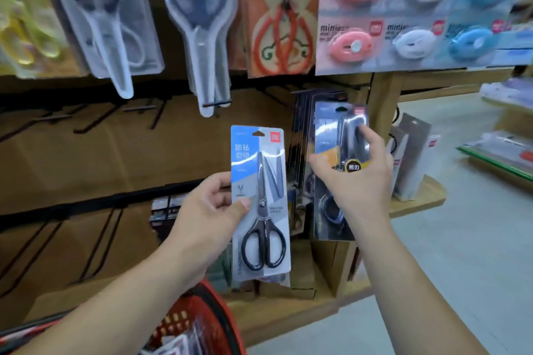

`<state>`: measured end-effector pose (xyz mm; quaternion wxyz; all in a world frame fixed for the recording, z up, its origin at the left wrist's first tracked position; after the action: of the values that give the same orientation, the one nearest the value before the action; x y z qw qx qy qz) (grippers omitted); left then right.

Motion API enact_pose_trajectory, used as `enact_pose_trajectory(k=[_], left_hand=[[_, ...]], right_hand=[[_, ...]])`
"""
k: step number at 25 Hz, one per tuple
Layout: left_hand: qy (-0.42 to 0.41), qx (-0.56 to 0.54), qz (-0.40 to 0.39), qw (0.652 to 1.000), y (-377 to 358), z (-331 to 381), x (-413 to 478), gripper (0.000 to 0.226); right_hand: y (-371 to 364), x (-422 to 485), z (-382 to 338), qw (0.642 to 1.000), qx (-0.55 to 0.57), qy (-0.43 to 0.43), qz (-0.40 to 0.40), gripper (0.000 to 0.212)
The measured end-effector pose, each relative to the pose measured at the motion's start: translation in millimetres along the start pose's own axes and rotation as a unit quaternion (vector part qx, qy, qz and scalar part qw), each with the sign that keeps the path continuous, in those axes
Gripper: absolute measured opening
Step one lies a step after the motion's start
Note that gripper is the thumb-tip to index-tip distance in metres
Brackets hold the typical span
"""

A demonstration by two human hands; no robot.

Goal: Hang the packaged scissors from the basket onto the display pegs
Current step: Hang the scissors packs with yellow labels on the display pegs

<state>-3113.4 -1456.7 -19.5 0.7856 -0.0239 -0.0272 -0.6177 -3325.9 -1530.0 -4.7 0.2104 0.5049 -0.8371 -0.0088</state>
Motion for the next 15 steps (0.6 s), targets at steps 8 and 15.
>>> enact_pose_trajectory(k=[8,15], left_hand=[[-0.007,0.028,-0.017,0.999,-29.1,11.0,28.3,0.028],[-0.028,0.051,-0.029,0.998,-32.2,15.9,33.9,0.030]], right_hand=[[-16.1,41.5,14.6,0.997,-0.080,0.008,-0.008,0.087],[-30.8,51.7,18.0,0.979,-0.197,0.045,-0.010,0.087]])
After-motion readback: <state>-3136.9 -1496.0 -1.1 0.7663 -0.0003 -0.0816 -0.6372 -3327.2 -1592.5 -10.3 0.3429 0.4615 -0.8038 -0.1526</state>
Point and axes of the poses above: each hand's wrist, its own x-axis towards the middle knuckle, its own y-axis out of the back of the hand, z = x × y, the point moved 1 cm from there along x, towards the middle knuckle, and after that the axes turned 4 degrees about -x, right-handed, at the moved point
